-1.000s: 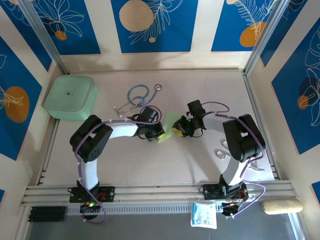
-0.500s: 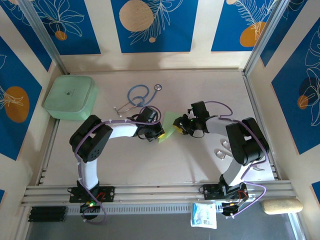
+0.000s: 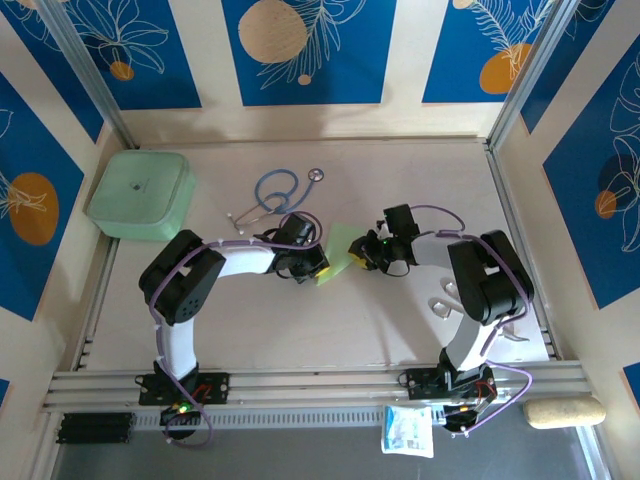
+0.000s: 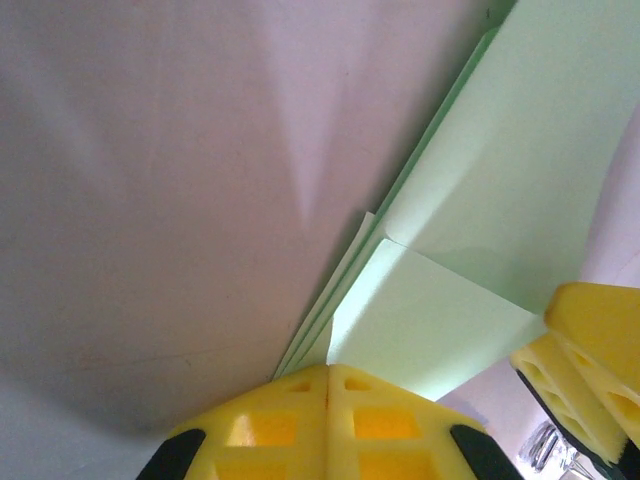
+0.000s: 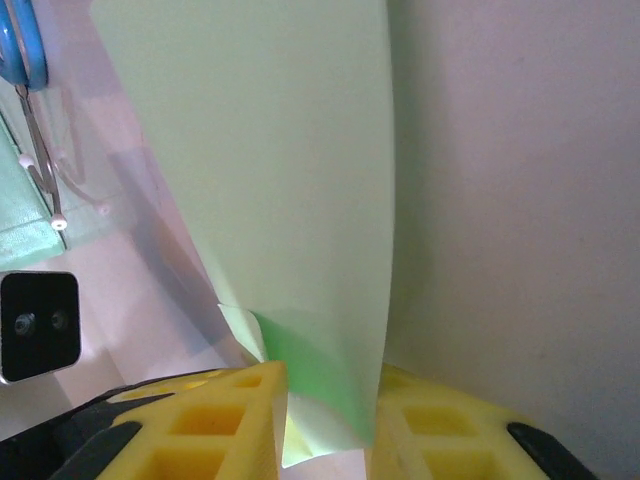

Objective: Fold a paper plane with a square sheet of paper (pick it up from the middle)
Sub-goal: Fold the wing for the fifth time at the center of the table.

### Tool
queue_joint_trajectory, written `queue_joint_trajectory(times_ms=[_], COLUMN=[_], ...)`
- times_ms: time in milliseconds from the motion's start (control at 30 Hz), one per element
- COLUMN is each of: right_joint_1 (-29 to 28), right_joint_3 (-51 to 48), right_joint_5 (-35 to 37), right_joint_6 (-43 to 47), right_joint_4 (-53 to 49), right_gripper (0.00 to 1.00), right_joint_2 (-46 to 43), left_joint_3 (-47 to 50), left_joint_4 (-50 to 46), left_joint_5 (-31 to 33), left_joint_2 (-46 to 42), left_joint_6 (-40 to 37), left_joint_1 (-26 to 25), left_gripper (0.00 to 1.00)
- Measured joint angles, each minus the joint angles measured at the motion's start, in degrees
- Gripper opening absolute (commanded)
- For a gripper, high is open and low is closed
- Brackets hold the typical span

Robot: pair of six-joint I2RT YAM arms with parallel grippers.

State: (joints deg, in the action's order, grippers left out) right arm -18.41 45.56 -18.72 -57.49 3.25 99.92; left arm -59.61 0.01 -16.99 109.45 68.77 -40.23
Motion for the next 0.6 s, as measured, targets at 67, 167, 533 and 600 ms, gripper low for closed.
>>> queue_joint_trajectory(times_ms=[67, 167, 533, 600], right_joint_1=[0.0, -0.3, -0.4, -0.4], right_joint_3=[-0.4, -1.1, -3.2, -3.3], right_joint_5=[-0.9, -1.8, -4.0, -4.0], right_joint_6=[0.0, 0.0, -0.3, -0.5], right_joint_4=[1.0, 2.9, 6.7, 6.7], right_gripper=[0.24, 0.23, 0.13, 0.09], right_joint_2=[0.1, 0.1, 0.1, 0.1], left_joint_3=[0.0, 0.0, 0.1, 0.8], left_joint_4=[0.0, 0.0, -0.2, -0.3], left_joint_5=[0.0, 0.0, 0.0, 0.5], left_joint_2=[0.0, 0.0, -0.2, -1.0], left_joint_6=[0.0, 0.0, 0.0, -0.3], left_joint_1=[0.0, 0.1, 0.4, 0.5], left_gripper=[0.06, 0.06, 0.11, 0.18])
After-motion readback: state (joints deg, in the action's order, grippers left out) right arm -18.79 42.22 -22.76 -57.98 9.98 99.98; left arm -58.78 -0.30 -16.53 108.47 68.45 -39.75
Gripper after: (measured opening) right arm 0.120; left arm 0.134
